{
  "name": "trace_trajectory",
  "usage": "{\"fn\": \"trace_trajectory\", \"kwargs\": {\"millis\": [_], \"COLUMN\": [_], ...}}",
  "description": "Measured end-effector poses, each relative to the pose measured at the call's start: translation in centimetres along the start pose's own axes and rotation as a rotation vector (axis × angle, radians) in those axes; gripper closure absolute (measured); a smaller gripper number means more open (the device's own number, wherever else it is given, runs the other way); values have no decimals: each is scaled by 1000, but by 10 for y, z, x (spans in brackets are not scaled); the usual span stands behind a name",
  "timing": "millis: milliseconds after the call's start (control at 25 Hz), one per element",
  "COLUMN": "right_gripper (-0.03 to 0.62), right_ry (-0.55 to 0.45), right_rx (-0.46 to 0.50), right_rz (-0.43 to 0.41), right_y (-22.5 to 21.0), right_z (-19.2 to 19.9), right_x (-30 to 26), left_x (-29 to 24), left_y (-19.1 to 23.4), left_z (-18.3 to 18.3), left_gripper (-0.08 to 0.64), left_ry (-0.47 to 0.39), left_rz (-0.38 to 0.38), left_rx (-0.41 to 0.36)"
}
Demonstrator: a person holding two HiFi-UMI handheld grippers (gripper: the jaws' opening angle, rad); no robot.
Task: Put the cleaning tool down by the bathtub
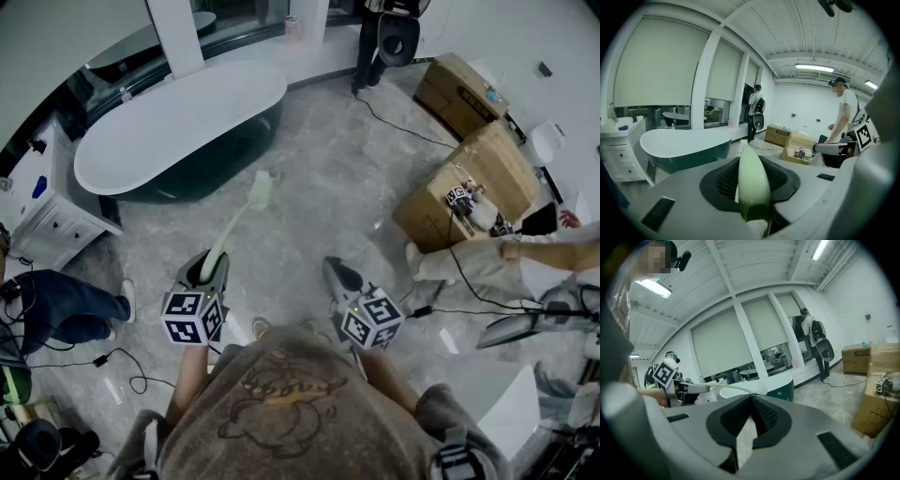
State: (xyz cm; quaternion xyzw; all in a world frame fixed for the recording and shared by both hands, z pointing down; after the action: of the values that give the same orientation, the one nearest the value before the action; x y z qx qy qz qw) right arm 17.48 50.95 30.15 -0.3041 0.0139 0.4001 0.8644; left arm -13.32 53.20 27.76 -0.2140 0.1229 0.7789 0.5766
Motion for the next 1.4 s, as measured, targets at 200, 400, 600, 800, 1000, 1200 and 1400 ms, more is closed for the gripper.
{"fn": "trace_trajectory", "kwargs": {"millis": [200, 400, 600, 800, 1000, 1200, 1400], "right_gripper": [589, 589, 589, 589, 589, 589, 589], "right_ry": [-7, 14, 23, -10, -43, -47, -45], "right_rx": [27, 31, 21, 8, -27, -46, -53], "right_rz": [-5, -9, -25, -14, 9, 24, 24], "right_y": [0, 9, 23, 39, 44, 43, 34], "right_z": [-2, -2, -2, 8, 19, 17, 7], "right_x": [-8, -23, -38, -49, -58, -65, -85], "left_x": [0, 2, 7, 10, 4, -8, -29], "left_y": [0, 11, 26, 46, 60, 62, 71], "left_z": [-1, -1, 0, 13, 21, 18, 11], "left_gripper": [442, 442, 442, 442, 442, 442, 442], "left_ry": [-28, -33, -39, -50, -58, -58, -58], "left_rz": [-7, -9, -2, 14, 46, 68, 68], "left_rx": [-9, 2, -7, -29, -30, -32, -30]}}
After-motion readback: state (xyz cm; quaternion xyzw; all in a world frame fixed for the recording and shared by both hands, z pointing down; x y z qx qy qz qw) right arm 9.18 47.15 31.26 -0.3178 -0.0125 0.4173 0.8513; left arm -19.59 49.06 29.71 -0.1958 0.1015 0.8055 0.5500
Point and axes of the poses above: the fingertips, and each gripper's own axes: x backward along the fingers, y to its left, z out of its underside, the point moved 9 cm from there along x, backward along the fingers, and after that the axes turned 12 degrees about -x, right-handed, at the moved point
